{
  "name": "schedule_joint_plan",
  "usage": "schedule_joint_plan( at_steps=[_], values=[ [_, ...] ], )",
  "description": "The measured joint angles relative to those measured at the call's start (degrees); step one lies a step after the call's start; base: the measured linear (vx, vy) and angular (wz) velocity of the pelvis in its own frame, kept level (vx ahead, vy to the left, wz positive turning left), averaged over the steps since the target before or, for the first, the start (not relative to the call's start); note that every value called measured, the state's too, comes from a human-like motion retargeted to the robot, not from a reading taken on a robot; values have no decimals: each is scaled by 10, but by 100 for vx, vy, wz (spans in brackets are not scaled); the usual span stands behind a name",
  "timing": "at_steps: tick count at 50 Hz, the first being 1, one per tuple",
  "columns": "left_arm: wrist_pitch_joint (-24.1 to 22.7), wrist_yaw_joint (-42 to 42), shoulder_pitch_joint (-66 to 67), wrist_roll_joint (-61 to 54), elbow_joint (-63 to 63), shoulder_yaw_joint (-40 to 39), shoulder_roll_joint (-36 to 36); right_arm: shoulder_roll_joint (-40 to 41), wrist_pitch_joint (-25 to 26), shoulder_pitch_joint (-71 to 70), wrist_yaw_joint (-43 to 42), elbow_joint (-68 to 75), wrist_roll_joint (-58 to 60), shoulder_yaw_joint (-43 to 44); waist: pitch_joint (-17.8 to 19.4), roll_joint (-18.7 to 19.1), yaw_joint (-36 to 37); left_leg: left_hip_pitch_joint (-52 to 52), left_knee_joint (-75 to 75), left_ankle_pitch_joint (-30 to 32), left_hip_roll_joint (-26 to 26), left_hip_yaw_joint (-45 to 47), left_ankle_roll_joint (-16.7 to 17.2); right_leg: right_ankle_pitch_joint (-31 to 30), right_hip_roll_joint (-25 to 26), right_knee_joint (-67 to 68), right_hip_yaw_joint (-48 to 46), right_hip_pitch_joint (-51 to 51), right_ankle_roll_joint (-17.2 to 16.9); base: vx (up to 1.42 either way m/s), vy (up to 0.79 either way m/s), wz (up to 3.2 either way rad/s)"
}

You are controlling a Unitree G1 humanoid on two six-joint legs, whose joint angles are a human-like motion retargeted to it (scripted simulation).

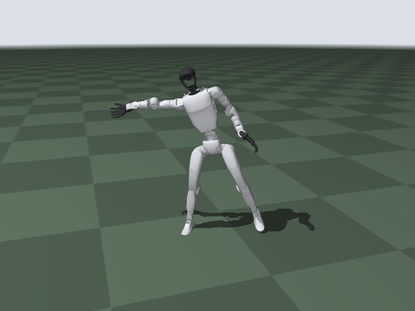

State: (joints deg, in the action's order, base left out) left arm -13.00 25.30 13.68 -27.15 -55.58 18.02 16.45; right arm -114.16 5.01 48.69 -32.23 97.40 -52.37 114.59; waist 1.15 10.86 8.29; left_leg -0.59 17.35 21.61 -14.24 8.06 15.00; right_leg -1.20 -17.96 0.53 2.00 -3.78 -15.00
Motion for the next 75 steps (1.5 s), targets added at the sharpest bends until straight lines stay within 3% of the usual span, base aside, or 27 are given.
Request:
schedule_joint_plan(
  at_steps=[7,14,23,28,33,37,42,50,54,58,65,68,72,75],
  values=[
    [-7,4,-11,5,1,-18,9,-26,-23,-1,-2,-10,35,0,-18,-28,-9,14,-6,-119,-43,77,-17,2,22,9,-50,10,0,-4,13,52],
    [-9,6,-3,15,-9,-51,30,-54,-40,-12,3,-53,78,0,-48,-81,-21,32,-63,-242,-77,186,-37,-5,39,36,-128,13,0,-6,25,98],
    [-15,20,22,11,-49,-86,81,-145,-46,-76,15,-123,165,-42,-65,-179,-12,45,-156,-277,-54,133,-15,-96,17,95,-161,9,0,-5,38,89],
    [-22,36,-12,-17,-69,-78,122,-148,-72,-118,25,-248,225,-107,-42,-231,29,41,-163,-275,-59,87,-16,-179,28,146,-104,-11,0,-4,29,75],
    [-35,37,-52,-25,-69,-74,156,-148,-77,-140,25,-420,408,-207,-14,-265,61,43,-174,-271,-98,37,-8,-268,95,171,-6,-18,0,0,7,86],
    [-48,33,-83,-16,-63,-69,186,-148,-62,-188,27,-551,604,-299,24,-316,80,54,-186,-274,-101,-16,-2,-288,132,220,66,-6,0,11,-7,127],
    [-66,44,-124,-20,-60,-49,217,-148,-64,-228,47,-666,715,-342,68,-379,128,56,-196,-283,-83,-69,-1,-288,149,248,119,20,0,17,-2,106],
    [-77,43,-154,-37,-62,-23,215,-148,-55,-245,53,-748,743,-360,110,-383,223,52,-212,-283,-87,-98,-1,-288,148,221,99,48,0,-1,4,41],
    [-76,39,-136,-42,-72,-32,211,-148,-52,-265,52,-757,756,-386,97,-374,239,41,-212,-278,-87,-88,0,-288,130,185,65,51,0,-12,10,-22],
    [-73,39,-102,-48,-84,-57,197,-148,-54,-287,49,-755,752,-409,60,-367,232,26,-214,-269,-83,-63,0,-277,103,138,20,46,0,-10,8,-65],
    [-68,43,-28,-54,-85,-96,159,-148,-54,-310,33,-710,709,-420,17,-377,193,36,-210,-271,-5,3,-16,-135,-13,149,-94,37,0,-1,0,-79],
    [-62,40,-9,-47,-80,-109,154,-148,-52,-313,29,-664,667,-412,-2,-378,174,37,-190,-278,10,43,-14,-69,-47,146,-170,38,16,1,-20,-118],
    [-56,39,-2,-41,-78,-113,144,-148,-59,-304,24,-589,592,-383,-30,-364,147,34,-155,-282,15,97,-2,-11,-69,108,-244,46,12,1,-31,-131],
    [-52,45,-15,-47,-80,-106,130,-148,-70,-281,27,-524,535,-335,-44,-333,126,29,-129,-267,1,130,0,1,-55,64,-247,48,0,-3,-41,-123]
  ],
)
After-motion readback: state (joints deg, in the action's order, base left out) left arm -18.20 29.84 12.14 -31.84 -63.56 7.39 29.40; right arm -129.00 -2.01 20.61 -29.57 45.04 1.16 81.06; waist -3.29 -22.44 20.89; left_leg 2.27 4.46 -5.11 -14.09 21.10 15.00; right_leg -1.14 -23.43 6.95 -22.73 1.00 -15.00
